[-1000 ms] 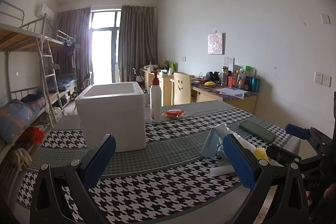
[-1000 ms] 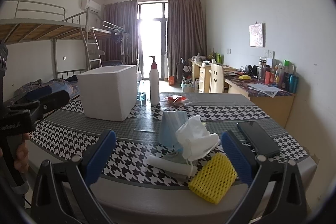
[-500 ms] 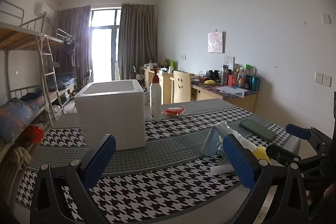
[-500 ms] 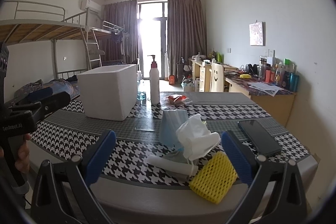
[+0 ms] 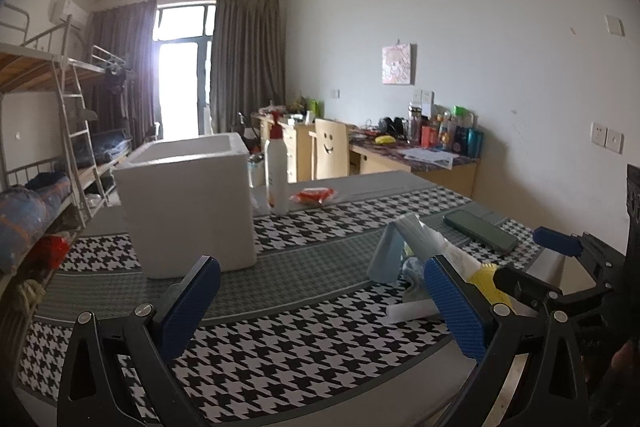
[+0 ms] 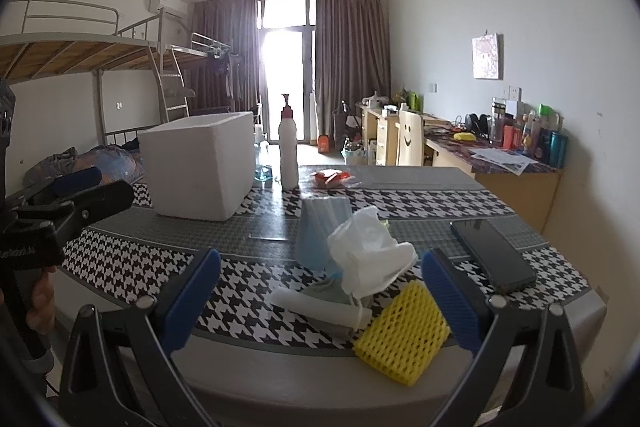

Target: Organize soft objects

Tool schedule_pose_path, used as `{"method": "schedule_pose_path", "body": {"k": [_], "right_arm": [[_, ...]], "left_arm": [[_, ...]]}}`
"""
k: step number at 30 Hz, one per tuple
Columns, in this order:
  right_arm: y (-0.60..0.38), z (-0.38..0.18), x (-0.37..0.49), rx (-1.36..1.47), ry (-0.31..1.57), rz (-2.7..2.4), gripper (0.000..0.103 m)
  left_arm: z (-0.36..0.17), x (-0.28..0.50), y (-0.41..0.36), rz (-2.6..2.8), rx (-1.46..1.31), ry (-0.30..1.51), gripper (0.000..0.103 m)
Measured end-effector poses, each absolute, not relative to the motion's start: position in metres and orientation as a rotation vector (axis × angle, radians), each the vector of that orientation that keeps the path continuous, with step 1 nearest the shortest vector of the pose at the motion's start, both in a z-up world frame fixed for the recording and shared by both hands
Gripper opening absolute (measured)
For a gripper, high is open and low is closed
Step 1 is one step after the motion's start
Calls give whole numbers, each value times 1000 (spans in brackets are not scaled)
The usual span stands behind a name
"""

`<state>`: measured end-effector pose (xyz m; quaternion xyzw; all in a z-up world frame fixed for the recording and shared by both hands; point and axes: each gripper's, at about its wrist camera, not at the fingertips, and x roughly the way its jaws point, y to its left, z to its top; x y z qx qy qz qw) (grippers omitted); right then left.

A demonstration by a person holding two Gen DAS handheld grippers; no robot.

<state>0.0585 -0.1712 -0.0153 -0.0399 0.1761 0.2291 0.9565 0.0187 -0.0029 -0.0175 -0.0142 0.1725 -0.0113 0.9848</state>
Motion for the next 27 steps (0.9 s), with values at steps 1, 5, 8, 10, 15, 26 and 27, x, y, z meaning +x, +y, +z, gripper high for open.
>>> {"method": "schedule_pose_path", "body": {"k": [1, 5, 8, 10, 15, 26, 27], "right_arm": [[-173, -16, 60, -79, 362, 463, 102], [-180, -22, 67, -68, 383, 457, 102], [-185, -28, 72, -64, 405, 440, 102], [-187, -32, 74, -64, 419, 425, 102], [-196, -40, 81, -55, 454, 396, 102], [-215, -52, 92, -32, 500, 344, 102], [-217, -53, 93, -30, 505, 339, 102]], "left_arm": [[-19, 21, -4, -28, -26, 355, 102], [-24, 31, -12, -52, -17, 384, 102], [-29, 38, -19, -73, 0, 407, 102], [-33, 43, -24, -80, 19, 423, 102], [-40, 54, -30, -115, 37, 464, 102], [-57, 81, -53, -223, 97, 573, 102], [-59, 84, -56, -239, 108, 585, 102]]}}
